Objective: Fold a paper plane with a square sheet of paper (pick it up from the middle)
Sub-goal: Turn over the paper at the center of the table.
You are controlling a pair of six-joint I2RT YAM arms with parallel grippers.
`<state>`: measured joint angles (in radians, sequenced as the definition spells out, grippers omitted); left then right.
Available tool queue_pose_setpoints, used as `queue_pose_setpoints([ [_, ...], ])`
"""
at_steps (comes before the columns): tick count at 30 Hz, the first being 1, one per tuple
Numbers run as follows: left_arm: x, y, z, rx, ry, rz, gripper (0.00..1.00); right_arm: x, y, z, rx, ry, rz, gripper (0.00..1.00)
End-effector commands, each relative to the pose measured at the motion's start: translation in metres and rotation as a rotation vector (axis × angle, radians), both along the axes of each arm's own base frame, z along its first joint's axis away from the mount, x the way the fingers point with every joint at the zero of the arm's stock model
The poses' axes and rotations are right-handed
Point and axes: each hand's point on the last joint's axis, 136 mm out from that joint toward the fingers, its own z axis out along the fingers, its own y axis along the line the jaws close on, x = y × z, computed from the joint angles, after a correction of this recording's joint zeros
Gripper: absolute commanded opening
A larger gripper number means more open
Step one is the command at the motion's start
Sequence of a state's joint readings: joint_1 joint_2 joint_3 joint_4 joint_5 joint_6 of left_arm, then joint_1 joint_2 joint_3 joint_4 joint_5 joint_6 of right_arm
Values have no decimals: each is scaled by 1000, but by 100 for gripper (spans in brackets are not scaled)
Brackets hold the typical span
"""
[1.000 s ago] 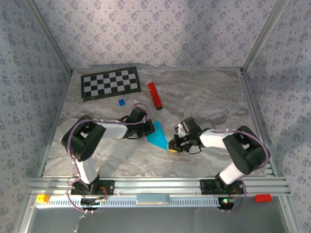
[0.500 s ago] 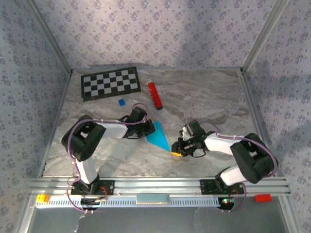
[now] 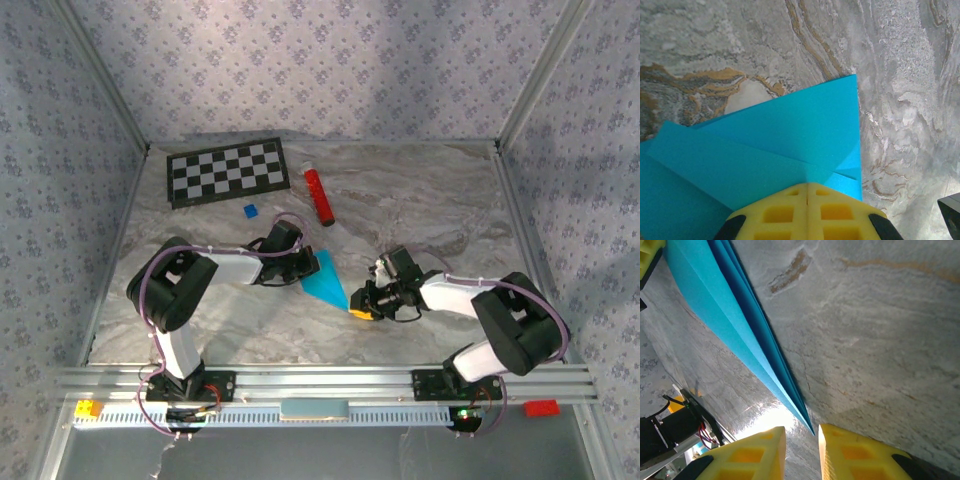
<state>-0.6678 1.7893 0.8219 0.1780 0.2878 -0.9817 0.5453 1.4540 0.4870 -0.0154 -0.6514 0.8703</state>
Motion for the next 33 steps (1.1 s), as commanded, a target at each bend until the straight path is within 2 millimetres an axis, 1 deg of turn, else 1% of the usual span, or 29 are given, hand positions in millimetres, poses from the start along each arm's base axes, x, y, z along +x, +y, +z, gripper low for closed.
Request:
queue_pose_setpoints([
  [1,-18,29,-40,142,117,34,0,6,1,-2,-10,4,-21,26],
  [9,-17,29,-38,136,115,36,0,13,6,3,-14,-5,-15,26],
  [13,-17,28,-38,136,115,35,0,14,9,3,-25,0,1,26],
  [16,-17,28,-37,134,113,36,0,13,7,2,-47,-11,3,27],
  [21,-17,28,-37,135,113,34,0,17,15,9,0,-32,6,27],
  [33,-18,28,-36,131,114,35,0,24,20,15,36,-60,-1,26],
])
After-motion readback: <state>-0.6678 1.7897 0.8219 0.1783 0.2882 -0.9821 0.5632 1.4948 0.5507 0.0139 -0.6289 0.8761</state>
